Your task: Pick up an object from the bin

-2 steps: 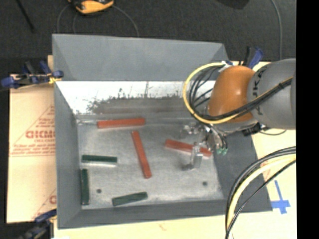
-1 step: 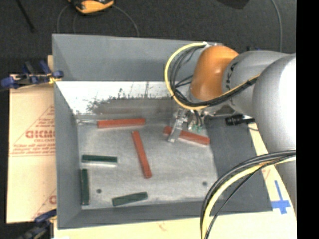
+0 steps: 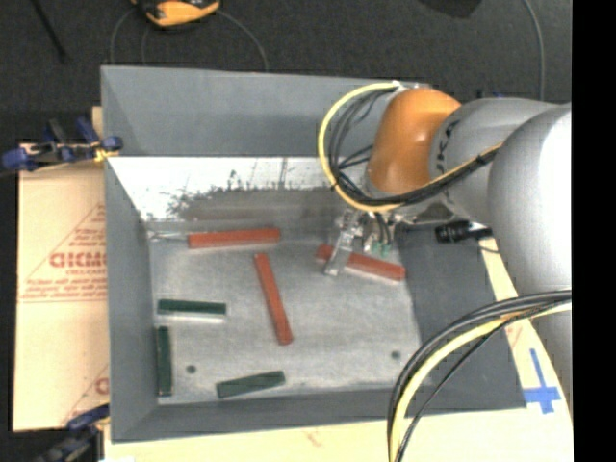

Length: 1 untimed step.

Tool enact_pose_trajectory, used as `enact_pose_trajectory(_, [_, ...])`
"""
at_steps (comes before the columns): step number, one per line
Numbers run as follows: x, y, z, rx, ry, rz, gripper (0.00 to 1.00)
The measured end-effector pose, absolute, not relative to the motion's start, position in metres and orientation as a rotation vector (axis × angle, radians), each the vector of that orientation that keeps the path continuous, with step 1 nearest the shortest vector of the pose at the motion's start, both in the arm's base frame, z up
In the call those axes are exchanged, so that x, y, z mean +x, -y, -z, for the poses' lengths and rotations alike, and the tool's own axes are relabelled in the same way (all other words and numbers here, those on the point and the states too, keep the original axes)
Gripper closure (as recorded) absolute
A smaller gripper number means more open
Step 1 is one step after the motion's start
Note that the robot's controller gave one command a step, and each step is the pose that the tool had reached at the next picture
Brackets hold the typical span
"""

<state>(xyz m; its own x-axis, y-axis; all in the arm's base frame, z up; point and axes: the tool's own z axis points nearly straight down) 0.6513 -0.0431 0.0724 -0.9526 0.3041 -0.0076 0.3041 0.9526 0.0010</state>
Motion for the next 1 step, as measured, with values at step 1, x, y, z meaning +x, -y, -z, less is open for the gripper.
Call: enact_pose_trajectory(1, [0.6273, -0.0274, -0.2023, 0.439, -3.107, -0.001, 1.0])
